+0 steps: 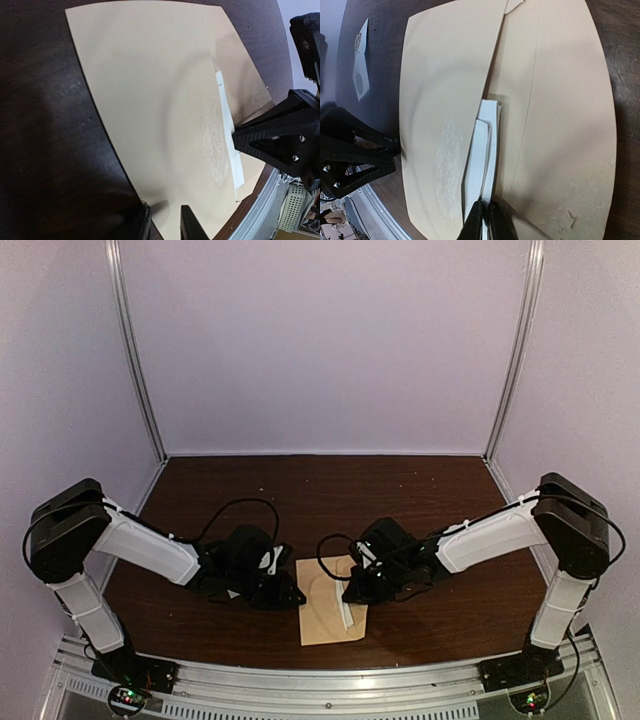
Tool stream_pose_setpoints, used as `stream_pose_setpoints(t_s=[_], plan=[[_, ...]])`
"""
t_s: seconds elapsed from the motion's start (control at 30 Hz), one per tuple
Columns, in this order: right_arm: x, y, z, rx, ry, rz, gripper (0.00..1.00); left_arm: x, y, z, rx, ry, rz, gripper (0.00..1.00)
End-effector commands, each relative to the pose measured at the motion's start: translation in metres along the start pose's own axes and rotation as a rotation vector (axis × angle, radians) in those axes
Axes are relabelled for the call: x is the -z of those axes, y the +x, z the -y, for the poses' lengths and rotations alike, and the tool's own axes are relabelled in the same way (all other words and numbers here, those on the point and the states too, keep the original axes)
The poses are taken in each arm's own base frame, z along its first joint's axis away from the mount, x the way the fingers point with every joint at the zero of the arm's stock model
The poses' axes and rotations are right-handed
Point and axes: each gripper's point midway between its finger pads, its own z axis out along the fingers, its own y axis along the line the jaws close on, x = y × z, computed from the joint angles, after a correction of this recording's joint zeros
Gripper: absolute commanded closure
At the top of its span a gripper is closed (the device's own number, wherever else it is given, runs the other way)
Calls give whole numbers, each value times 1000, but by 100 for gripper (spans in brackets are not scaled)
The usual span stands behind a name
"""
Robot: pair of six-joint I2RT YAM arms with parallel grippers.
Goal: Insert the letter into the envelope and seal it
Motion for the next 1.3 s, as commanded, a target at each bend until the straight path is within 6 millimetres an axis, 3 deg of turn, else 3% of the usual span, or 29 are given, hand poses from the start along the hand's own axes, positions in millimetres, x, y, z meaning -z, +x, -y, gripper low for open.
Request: stream_pose_setpoints(t_s=[0.0,0.2,0.3,0.5,0.87,1.27], plan=[[-2,2,-15,5,-42,-13,94,-3,-2,8,-10,40,2,79],[12,-2,-18,4,-27,16,89,9,-6,8,-12,15,36,78],[22,-3,-18,3,-15,29,82,14,-6,9,-17,15,38,74],[36,7,-24,5,-9,27,75,20,3,14,-30,16,20,70],[28,35,-17,-43,-14,5,73,25,27,10,-24,16,-13,68],[11,43,-8,-62,-6,-26,73,18,33,6,-24,27,-35,73]])
